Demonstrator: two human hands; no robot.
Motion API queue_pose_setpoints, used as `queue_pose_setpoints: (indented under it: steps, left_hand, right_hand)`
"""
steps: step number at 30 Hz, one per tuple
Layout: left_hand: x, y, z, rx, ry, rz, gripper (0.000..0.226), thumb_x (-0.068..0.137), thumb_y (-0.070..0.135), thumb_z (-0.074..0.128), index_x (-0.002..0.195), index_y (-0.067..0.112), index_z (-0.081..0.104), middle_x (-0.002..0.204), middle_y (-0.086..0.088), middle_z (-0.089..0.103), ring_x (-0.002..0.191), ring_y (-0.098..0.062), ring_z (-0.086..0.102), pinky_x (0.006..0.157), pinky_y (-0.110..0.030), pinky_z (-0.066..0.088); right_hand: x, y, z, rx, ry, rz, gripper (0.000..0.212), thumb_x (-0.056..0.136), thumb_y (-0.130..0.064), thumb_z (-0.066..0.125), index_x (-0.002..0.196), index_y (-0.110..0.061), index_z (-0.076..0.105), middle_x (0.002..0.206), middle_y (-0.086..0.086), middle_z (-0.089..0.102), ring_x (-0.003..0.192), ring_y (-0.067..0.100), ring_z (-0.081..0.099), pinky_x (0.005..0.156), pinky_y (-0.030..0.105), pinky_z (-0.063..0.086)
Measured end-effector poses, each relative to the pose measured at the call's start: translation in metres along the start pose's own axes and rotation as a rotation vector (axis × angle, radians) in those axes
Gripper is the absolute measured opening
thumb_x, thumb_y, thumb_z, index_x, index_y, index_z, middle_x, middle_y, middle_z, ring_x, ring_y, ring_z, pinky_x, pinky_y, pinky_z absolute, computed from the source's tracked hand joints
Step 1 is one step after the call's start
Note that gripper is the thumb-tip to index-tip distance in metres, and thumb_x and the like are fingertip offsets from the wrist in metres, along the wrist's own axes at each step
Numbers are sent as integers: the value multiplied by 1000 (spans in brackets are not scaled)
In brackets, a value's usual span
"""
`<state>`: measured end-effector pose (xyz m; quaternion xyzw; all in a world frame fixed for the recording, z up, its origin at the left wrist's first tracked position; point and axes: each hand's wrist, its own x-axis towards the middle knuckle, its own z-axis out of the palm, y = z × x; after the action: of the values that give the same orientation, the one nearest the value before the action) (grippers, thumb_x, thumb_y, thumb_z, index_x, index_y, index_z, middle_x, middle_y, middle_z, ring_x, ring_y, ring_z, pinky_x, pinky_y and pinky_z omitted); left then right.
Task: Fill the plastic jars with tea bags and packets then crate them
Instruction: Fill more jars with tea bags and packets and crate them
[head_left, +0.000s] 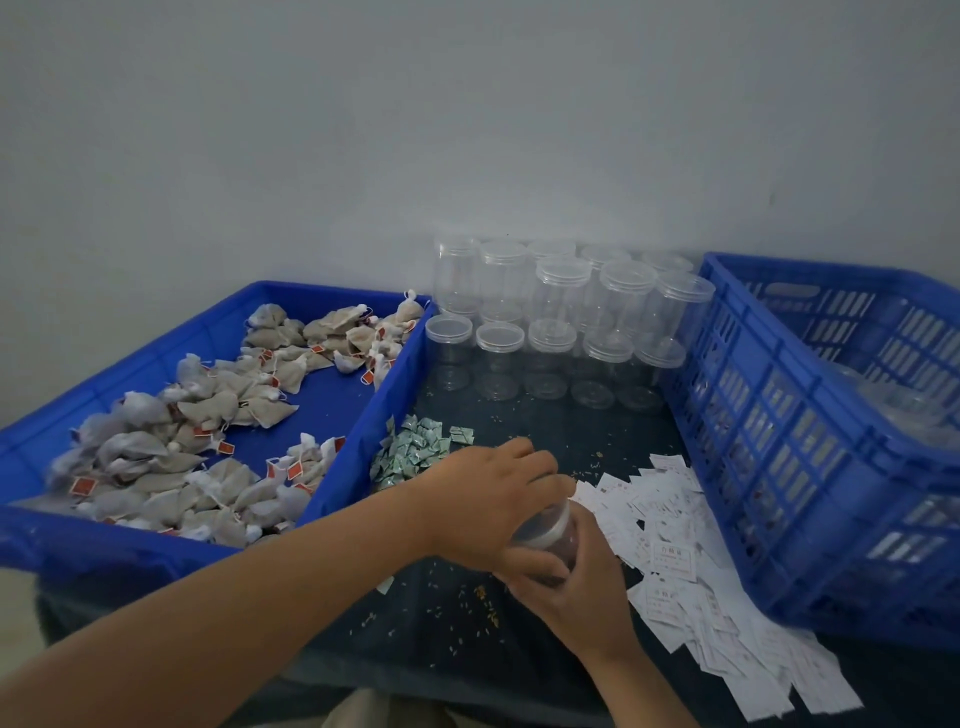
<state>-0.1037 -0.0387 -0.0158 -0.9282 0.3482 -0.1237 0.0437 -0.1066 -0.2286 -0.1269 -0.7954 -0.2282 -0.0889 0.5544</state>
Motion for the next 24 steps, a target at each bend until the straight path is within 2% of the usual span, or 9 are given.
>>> queue_pose_setpoints:
  steps: [4, 8, 10, 13, 16, 18, 20, 22, 24]
  left_hand:
    - [-3, 8, 13, -5, 139, -78, 67, 96, 80, 34, 133, 27, 52, 110, 2, 54, 91, -15, 41, 69, -33, 45]
    - [-5, 14, 19, -14, 181, -163, 64, 95, 79, 35, 128, 28, 56, 105, 2, 56, 88, -16, 46, 68, -31, 41]
    - [-1, 21, 17, -55, 91, -344, 73, 94, 85, 24, 127, 27, 55, 105, 1, 58, 89, -17, 50, 73, -36, 48]
    - [11, 31, 12, -117, -80, -661, 93, 87, 93, 8, 120, 20, 55, 106, -7, 64, 94, -26, 62, 80, -44, 55]
    - [18, 25, 0, -207, -314, -774, 109, 82, 97, 8, 139, 13, 51, 119, -13, 71, 106, -30, 70, 87, -45, 54]
    - [20, 18, -12, -254, -460, -768, 100, 83, 95, 17, 139, 18, 49, 99, -8, 75, 78, -18, 78, 75, -37, 51]
    - [19, 10, -20, -447, -510, -813, 80, 88, 88, 25, 122, 22, 53, 85, -5, 72, 54, -15, 75, 64, -31, 53]
    - [13, -7, -25, -823, -466, -948, 67, 99, 77, 33, 117, 18, 60, 89, -12, 76, 63, -22, 78, 61, -30, 60]
    - [1, -27, -30, -1187, -317, -1057, 47, 104, 57, 52, 121, 15, 65, 101, -18, 77, 79, -28, 81, 67, -34, 64]
  right_hand:
    - [-1, 3, 0, -45, -43, -26, 62, 73, -52, 91, 123, -46, 56, 115, -21, 70, 100, 5, 71, 73, 11, 53]
    - [2, 4, 1, -62, -80, -45, 56, 76, -49, 89, 121, -42, 57, 116, -20, 68, 103, 9, 70, 74, 16, 55]
    - [3, 3, 2, -116, -37, -58, 57, 74, -58, 89, 117, -42, 56, 114, -23, 66, 101, 8, 69, 74, 20, 56]
    - [2, 6, 4, -168, 48, -53, 67, 71, -63, 91, 119, -33, 57, 109, -20, 66, 98, 10, 66, 78, 36, 59]
    - [-2, 8, 5, -193, 84, -77, 83, 70, -62, 95, 133, -23, 58, 119, -15, 66, 108, 10, 65, 88, 40, 59]
    - [-3, 8, 5, -200, 73, -120, 87, 71, -63, 94, 137, -21, 57, 125, -13, 66, 113, 10, 65, 92, 39, 59]
    - [-3, 7, 6, -214, 95, -158, 87, 73, -66, 91, 137, -20, 56, 128, -11, 65, 115, 11, 65, 95, 37, 58]
    - [-1, 8, 6, -238, 190, -144, 88, 75, -67, 89, 136, -11, 58, 127, -2, 65, 115, 18, 65, 95, 40, 59]
    - [1, 10, 3, -209, 343, -28, 92, 74, -67, 86, 138, -9, 56, 131, 2, 63, 118, 21, 63, 97, 42, 60]
